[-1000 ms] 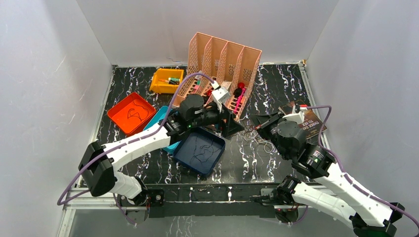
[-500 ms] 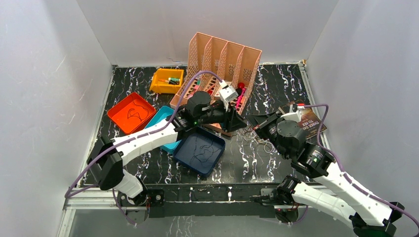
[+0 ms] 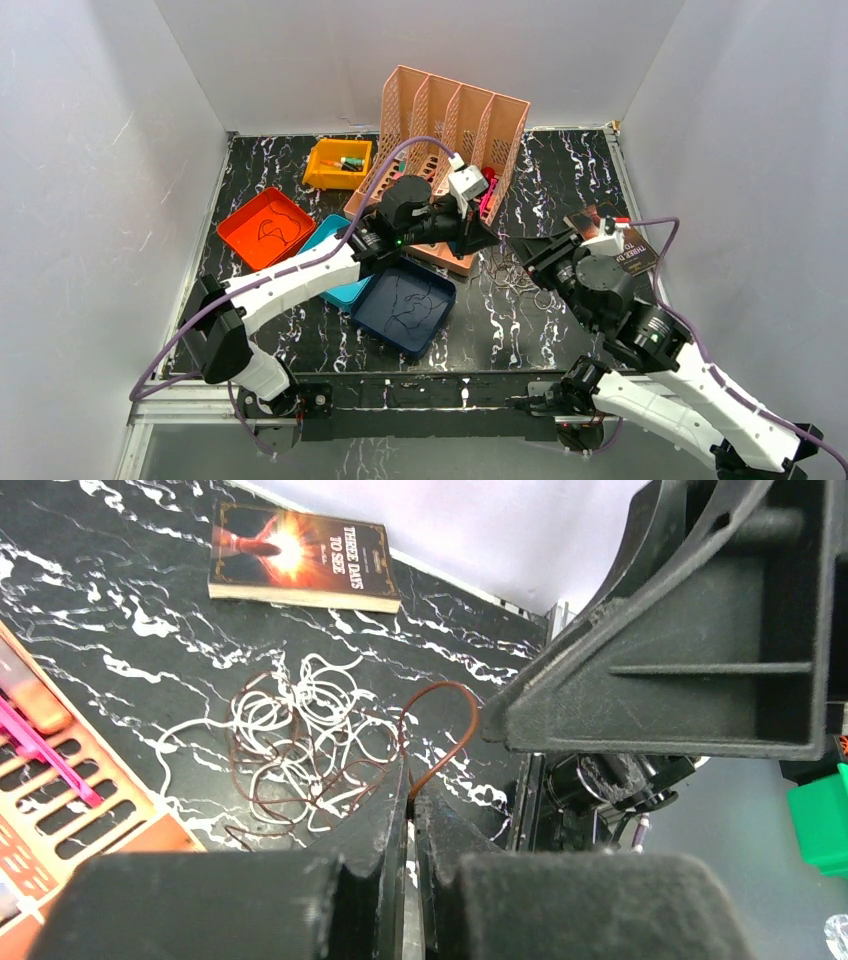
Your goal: Untangle the cables
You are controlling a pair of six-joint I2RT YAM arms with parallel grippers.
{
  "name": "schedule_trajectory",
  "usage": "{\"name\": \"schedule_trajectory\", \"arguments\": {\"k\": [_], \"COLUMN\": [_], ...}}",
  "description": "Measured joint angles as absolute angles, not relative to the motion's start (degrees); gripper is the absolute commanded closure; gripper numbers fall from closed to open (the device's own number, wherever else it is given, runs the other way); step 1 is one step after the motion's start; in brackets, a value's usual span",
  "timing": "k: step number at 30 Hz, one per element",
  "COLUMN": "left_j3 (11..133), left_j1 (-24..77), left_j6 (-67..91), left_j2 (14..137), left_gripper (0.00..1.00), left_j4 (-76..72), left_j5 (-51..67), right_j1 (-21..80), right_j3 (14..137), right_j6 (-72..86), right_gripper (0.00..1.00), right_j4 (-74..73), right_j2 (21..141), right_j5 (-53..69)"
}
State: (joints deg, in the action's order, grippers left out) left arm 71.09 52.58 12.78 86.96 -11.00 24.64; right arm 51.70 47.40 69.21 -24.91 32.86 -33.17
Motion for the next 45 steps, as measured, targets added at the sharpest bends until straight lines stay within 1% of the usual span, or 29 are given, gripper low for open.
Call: {"name": "schedule_trajectory", "arguments": {"k": [4,7,9,11,13,17,22,28,34,37,39,45], "left_j3": [74.2,75.5,76.2,77.4,79.6,84.6,85.6,87.5,87.5,87.5,87.5,87.5], "left_j1": [52.6,52.6,52.6,52.6,52.6,52.6,52.6,52.6,52.6,52.6,52.6,52.6], "left_j6": [11.3,10.5,10.2,10.0,10.0,10.1,10.5,11.0,11.7,12.1,12.4,12.9], "left_j2": [87.0,87.0,87.0,87.3,88.1,90.2,90.2,90.2,90.1,89.8,89.4,88.0], "left_gripper": [1.00,1.00,1.00,1.00,1.00,1.00,1.00,1.00,1.00,1.00,1.00,1.00], "left_j4": [-8.5,-7.3,-6.1,-4.5,-2.1,1.9,5.0,8.3,9.3,9.8,10.2,10.8], "left_j5": [23.6,22.9,22.6,22.2,21.6,21.0,19.9,19.5,19.6,19.6,19.5,18.2], "right_j1": [51.7,51.7,51.7,51.7,51.7,51.7,51.7,51.7,51.7,51.7,51.7,51.7], "right_j3": [46.7,46.1,46.0,45.9,45.1,43.3,42.5,37.5,35.7,33.8,32.9,32.9], "right_j6": [64.8,59.7,55.5,49.7,42.5,29.1,15.7,6.0,2.3,2.1,2.3,2.9], "right_gripper": [0.49,0.44,0.35,0.30,0.28,0.26,0.22,0.25,0.30,0.32,0.32,0.24], "right_j4": [-28.2,-29.6,-29.8,-29.2,-26.8,-21.4,-13.7,-2.9,5.7,8.5,9.3,9.1], "right_j2": [28.0,22.8,20.1,18.1,17.3,18.8,25.8,31.3,37.3,38.8,39.1,37.1], "right_j5": [-34.3,-34.9,-35.2,-34.9,-33.5,-28.1,-19.6,-17.0,-18.0,-18.9,-19.6,-16.7]}}
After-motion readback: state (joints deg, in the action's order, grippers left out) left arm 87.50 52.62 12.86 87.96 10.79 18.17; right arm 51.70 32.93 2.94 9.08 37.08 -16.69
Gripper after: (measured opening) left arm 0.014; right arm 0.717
